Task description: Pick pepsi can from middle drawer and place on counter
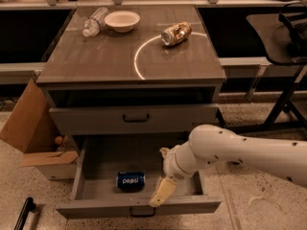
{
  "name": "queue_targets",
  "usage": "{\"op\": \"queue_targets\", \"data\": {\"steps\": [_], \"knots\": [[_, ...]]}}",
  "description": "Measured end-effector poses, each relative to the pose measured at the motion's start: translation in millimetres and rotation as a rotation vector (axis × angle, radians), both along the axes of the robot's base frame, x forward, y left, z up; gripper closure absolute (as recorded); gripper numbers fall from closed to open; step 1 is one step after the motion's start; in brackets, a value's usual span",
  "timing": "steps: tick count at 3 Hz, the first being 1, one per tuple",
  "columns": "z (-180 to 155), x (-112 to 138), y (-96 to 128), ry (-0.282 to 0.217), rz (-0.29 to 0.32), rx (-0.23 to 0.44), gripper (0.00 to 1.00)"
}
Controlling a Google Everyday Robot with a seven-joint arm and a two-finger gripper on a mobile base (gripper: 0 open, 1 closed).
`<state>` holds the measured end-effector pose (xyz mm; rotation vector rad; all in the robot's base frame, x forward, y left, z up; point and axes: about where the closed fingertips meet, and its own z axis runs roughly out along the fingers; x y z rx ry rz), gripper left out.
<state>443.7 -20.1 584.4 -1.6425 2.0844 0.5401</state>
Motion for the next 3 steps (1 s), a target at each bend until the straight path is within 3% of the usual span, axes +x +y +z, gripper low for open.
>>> {"op": "queue_targets", "data": {"steps": [3], "knots": [[-76, 66, 45, -0.034, 0.050, 0.042, 0.00]]}}
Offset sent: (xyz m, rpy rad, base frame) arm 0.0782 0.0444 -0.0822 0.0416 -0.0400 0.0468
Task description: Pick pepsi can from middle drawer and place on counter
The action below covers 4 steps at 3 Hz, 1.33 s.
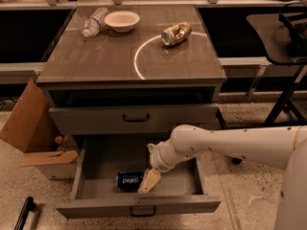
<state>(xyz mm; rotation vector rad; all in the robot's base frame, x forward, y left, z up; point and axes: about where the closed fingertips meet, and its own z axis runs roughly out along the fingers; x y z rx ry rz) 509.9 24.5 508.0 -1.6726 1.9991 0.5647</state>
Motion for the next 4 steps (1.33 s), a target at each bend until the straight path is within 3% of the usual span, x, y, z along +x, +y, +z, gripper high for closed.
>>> {"op": "queue_targets", "data": {"steps": [2, 4], "knots": [[-51, 28, 39, -0.014, 0.053, 0.038, 0.00], [-86, 43, 59, -0.032, 0.090, 0.040, 0.00]]}}
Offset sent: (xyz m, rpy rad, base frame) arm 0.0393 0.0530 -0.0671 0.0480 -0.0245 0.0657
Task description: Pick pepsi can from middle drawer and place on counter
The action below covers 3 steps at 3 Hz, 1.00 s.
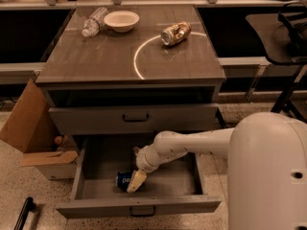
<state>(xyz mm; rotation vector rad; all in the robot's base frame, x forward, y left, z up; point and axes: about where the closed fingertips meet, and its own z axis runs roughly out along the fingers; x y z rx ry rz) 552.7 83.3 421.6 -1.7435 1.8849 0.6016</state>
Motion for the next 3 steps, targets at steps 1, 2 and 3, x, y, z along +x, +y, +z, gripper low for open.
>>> {"op": "queue_targets", "data": {"steps": [1, 2, 3], "knots": [[-16, 2, 8, -0.005, 0.012, -0.011, 0.00], [-29, 1, 14, -0.002, 0.017, -0.022, 0.00], [-44, -2, 17, 0.007, 0.021, -0.028, 0.19]]}}
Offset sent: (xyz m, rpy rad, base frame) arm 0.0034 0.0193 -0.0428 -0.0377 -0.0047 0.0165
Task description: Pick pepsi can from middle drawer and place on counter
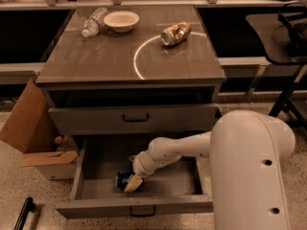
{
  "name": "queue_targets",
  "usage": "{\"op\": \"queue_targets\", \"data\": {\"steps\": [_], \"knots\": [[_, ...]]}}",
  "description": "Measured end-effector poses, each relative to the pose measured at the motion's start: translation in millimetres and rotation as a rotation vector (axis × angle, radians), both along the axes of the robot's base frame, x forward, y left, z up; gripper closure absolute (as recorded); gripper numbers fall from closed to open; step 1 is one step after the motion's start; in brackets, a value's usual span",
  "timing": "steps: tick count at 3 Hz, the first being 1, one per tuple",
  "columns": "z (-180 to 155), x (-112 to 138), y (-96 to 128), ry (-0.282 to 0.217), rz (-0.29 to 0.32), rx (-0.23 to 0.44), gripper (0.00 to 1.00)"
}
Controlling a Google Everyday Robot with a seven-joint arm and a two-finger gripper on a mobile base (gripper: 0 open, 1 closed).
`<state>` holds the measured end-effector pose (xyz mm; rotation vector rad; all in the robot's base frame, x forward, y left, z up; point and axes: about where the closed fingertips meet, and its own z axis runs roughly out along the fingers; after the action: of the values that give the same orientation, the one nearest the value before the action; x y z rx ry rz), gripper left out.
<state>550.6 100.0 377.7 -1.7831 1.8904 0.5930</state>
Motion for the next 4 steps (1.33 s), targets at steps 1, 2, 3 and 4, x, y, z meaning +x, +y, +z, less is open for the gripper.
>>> {"op": "queue_targets", "data": {"steps": [1, 2, 3, 4], "knots": [[-6, -5, -2, -0.002, -0.004, -0.006, 0.50], [3, -12, -8, -0.021, -0.006, -0.002, 0.73], [53, -32, -14, -0.093, 0.050, 0.052, 0.96], [128, -46, -14, -0.182, 0.137, 0.167, 1.00]]}}
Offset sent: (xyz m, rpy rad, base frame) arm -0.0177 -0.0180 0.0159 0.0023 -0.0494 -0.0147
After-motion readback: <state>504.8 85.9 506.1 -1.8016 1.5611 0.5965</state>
